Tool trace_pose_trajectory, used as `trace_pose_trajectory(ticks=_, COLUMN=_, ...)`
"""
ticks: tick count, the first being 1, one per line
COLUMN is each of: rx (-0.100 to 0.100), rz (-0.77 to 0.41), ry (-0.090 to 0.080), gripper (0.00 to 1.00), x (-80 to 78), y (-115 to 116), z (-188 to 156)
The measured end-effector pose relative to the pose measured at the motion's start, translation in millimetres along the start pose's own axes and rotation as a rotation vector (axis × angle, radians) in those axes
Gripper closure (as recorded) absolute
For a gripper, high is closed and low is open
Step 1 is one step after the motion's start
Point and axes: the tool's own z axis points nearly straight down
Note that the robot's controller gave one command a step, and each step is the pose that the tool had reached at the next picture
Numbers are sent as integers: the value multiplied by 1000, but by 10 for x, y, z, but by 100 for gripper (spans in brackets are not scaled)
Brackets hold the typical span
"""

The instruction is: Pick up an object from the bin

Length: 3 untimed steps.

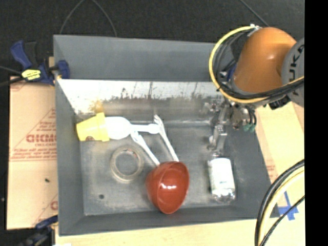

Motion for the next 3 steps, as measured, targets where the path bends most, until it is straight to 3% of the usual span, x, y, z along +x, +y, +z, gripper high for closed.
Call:
trace_pose_trajectory(ticks=1, rx=0, rz=0, ry=0, gripper=0, x=0, y=0, z=0)
trace_pose_trajectory(ticks=2, rx=-1, rz=169, ry=0, gripper=0, x=220, y=65, z=447)
trace_pose_trajectory(ticks=3, rx=1, rz=139, ry=-6, gripper=0, x=84, y=47, z=499)
